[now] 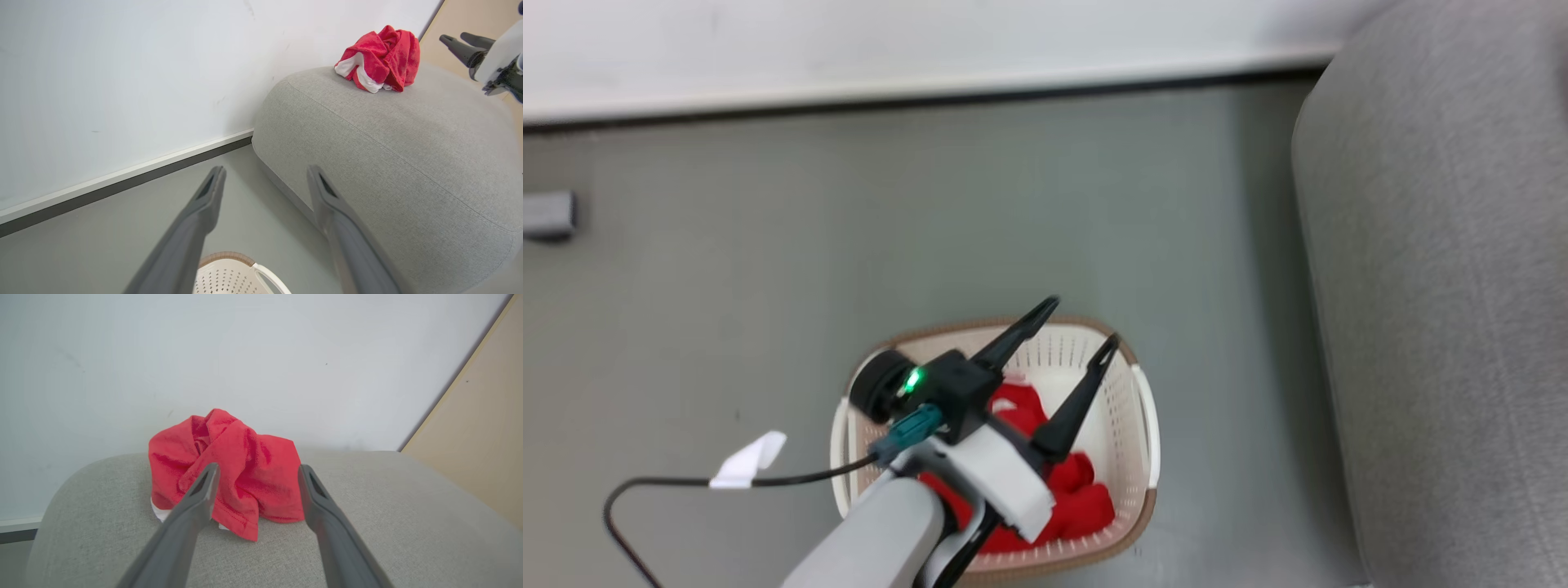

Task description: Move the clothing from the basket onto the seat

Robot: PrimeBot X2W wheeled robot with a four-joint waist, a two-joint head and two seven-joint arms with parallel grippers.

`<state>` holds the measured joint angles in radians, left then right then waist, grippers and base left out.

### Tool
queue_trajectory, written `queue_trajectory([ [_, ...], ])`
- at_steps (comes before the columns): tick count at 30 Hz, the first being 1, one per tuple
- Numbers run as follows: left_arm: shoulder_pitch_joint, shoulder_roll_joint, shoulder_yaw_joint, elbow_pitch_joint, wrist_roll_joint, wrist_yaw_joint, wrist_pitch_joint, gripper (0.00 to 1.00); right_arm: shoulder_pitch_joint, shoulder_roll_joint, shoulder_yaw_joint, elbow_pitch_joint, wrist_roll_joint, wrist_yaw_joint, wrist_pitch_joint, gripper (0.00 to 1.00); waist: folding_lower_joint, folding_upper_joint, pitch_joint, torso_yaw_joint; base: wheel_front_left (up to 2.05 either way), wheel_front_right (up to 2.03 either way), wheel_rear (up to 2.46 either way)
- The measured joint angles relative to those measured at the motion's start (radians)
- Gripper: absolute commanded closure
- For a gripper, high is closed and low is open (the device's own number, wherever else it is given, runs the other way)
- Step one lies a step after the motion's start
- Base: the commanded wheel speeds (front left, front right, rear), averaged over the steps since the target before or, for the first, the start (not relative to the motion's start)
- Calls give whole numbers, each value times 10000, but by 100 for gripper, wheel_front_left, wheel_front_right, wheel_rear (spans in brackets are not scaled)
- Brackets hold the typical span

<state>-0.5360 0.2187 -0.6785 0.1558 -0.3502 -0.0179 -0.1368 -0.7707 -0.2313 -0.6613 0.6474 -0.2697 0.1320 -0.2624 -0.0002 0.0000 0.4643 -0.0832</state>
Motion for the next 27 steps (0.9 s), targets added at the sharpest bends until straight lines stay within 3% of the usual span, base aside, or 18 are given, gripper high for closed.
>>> queue_trajectory([
  [4,604,140,228,397,-316,207,-247,0,1402,541,968,-1331,600,0,-2,0,-1,0,-874,-28,0,0,0],
  [12,2249,305,943,1034,-1041,989,-813,0,3840,1436,3041,-2805,1174,0,-2,0,-2,0,-2603,93,0,0,0],
  [27,4553,548,2309,1243,-1151,1866,-1262,0,7530,1806,5490,-4013,2665,0,-19,0,-1,0,-4833,1054,0,0,0],
])
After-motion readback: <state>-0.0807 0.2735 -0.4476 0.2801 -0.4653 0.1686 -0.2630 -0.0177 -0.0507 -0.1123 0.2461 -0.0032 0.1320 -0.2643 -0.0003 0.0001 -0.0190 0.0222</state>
